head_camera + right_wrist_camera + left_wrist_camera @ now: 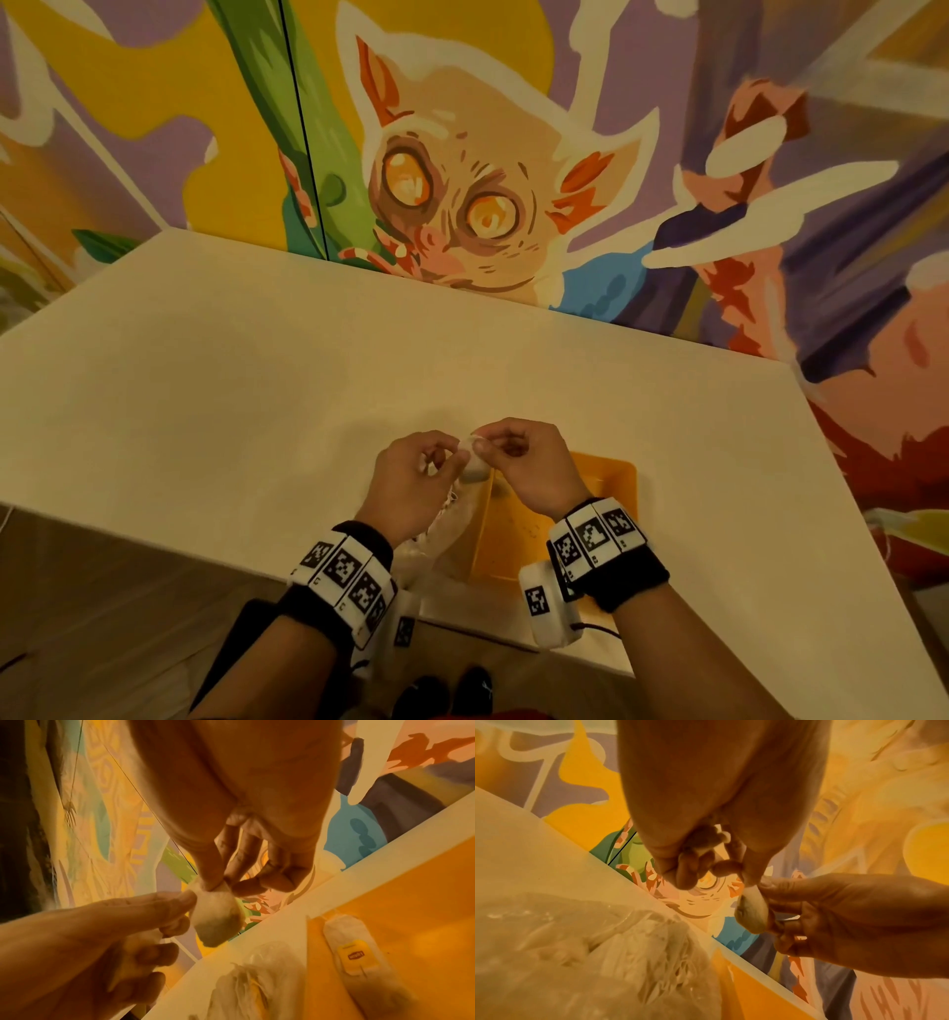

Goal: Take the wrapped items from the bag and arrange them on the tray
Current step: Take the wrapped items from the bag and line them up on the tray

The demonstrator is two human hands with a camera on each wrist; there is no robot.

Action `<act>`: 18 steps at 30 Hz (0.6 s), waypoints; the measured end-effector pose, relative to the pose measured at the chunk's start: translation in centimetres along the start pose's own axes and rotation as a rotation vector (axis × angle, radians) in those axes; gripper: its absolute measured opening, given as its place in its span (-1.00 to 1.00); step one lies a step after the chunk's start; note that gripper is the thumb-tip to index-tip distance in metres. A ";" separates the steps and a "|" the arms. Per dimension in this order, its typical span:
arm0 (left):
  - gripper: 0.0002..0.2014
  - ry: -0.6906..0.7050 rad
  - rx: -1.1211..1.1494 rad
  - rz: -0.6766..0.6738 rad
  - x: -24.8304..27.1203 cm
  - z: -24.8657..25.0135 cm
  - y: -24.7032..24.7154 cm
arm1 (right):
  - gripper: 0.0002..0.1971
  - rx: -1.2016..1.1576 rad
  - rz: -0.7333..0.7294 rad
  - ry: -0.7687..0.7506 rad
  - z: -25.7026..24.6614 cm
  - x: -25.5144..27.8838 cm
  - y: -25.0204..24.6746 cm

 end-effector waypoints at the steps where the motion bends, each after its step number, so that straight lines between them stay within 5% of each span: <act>1: -0.96 0.003 -0.004 0.008 0.0 0.0 0.0 | -0.92 -0.009 -0.004 0.004 0.1 0.1 0.1; 18: -0.93 0.002 0.053 0.072 -0.4 0.3 -0.3 | -0.88 0.077 -0.041 0.015 1.7 0.5 0.4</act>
Point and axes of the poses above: each hand's wrist, its own x-axis away from the middle knuckle, its own y-axis out of the palm, z = x × y, the point moved 4 cm from there along -x, towards the middle knuckle, and after that the axes turned 10 degrees about -x, right-handed, at the moved point
